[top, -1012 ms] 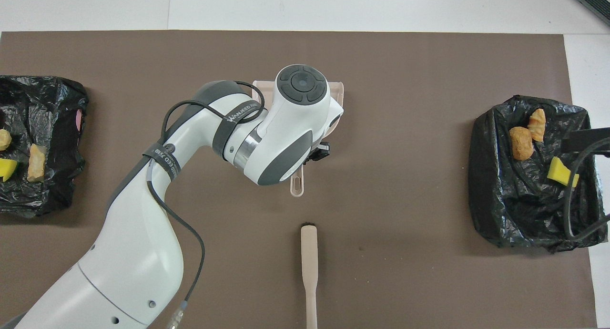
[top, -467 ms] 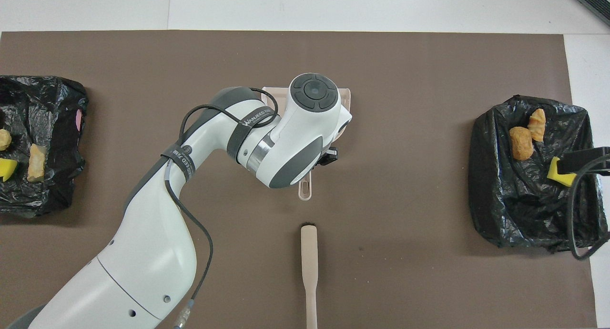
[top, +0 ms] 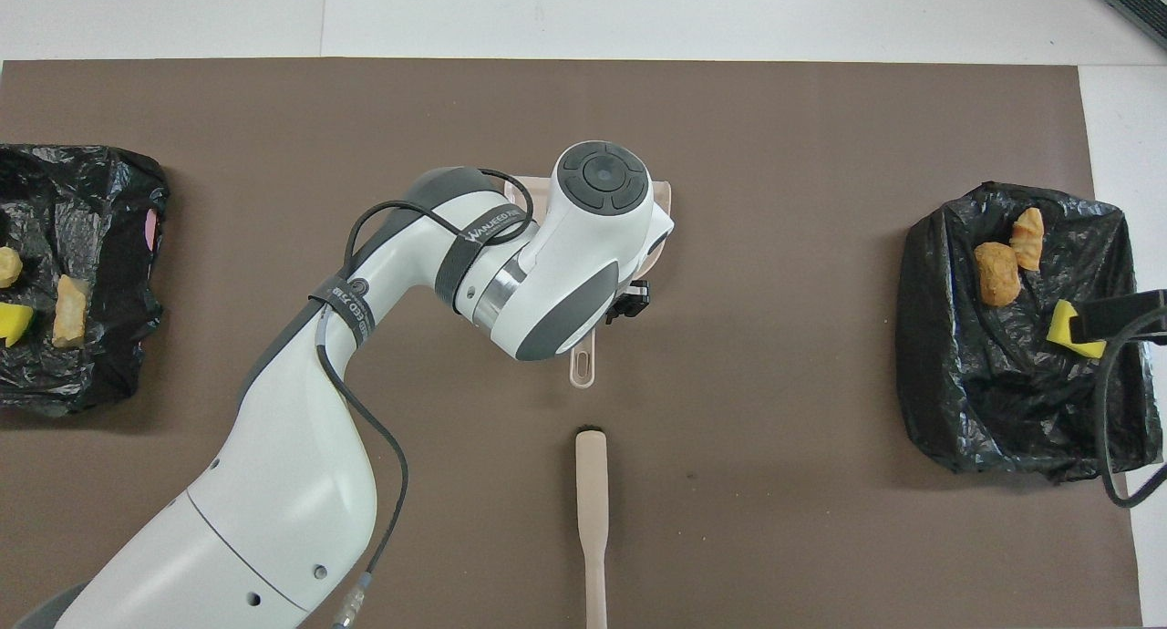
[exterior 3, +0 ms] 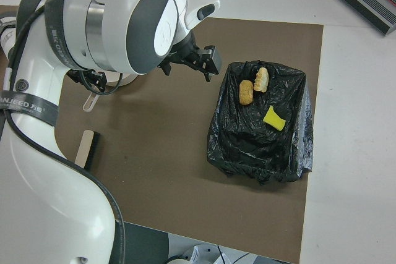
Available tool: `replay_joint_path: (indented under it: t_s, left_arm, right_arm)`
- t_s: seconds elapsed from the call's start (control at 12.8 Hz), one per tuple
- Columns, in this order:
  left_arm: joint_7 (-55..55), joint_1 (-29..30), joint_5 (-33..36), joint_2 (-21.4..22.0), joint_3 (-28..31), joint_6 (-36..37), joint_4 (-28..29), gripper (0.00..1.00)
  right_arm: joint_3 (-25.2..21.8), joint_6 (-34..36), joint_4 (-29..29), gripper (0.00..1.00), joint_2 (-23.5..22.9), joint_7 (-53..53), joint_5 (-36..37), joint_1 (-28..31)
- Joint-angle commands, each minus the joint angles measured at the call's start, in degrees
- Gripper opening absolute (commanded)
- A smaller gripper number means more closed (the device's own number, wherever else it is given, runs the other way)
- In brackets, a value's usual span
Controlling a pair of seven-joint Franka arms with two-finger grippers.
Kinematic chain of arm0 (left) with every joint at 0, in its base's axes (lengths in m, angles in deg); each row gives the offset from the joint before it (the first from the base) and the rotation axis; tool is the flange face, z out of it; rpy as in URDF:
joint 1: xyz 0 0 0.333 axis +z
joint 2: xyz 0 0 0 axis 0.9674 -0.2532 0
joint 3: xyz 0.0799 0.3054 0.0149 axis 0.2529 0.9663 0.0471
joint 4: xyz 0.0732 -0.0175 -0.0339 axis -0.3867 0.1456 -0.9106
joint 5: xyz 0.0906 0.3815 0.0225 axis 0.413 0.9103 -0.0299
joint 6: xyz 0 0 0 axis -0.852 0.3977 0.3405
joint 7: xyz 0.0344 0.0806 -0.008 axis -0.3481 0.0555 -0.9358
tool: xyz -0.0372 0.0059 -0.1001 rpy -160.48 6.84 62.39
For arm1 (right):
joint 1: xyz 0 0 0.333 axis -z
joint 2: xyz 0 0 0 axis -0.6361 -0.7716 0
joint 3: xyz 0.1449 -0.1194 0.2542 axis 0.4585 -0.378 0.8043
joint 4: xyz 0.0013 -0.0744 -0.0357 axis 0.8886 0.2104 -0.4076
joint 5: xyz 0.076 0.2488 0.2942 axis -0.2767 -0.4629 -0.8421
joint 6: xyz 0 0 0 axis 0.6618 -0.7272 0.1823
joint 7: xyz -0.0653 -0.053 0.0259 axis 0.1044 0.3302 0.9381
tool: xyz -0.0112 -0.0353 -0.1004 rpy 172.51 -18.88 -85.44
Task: Sweep and dump trash in bin
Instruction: 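Set the dustpan down on the table center with the left gripper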
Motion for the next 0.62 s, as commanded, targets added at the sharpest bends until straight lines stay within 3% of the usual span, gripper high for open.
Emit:
replay_joint_path:
  t_s: [0.0,0.16,0.39,0.55]
  left_arm:
    - [-0.46,-0.34,0.06,2.25,1.00,0.45,0.29,1.00]
    - [1.47,0.80,0.24,5.58,1.96,0.97,1.25,1.00]
    - [5.60,0.98,-0.20,14.18,8.02,1.67,8.88,1.00]
    - [8.14,1.07,-0.29,17.10,10.31,1.68,11.35,1.00]
  right_arm:
    - [-0.12,-0.17,0.02,1.00,0.03,1.89,0.04,0.25]
    - [0.15,-2.54,-0.34,1.00,-1.11,2.06,1.70,-0.01]
    - [0.15,-2.37,0.10,1.00,-0.50,1.80,0.57,0.16]
    - [0.41,-2.37,0.01,1.00,-0.50,1.71,0.57,-0.10]
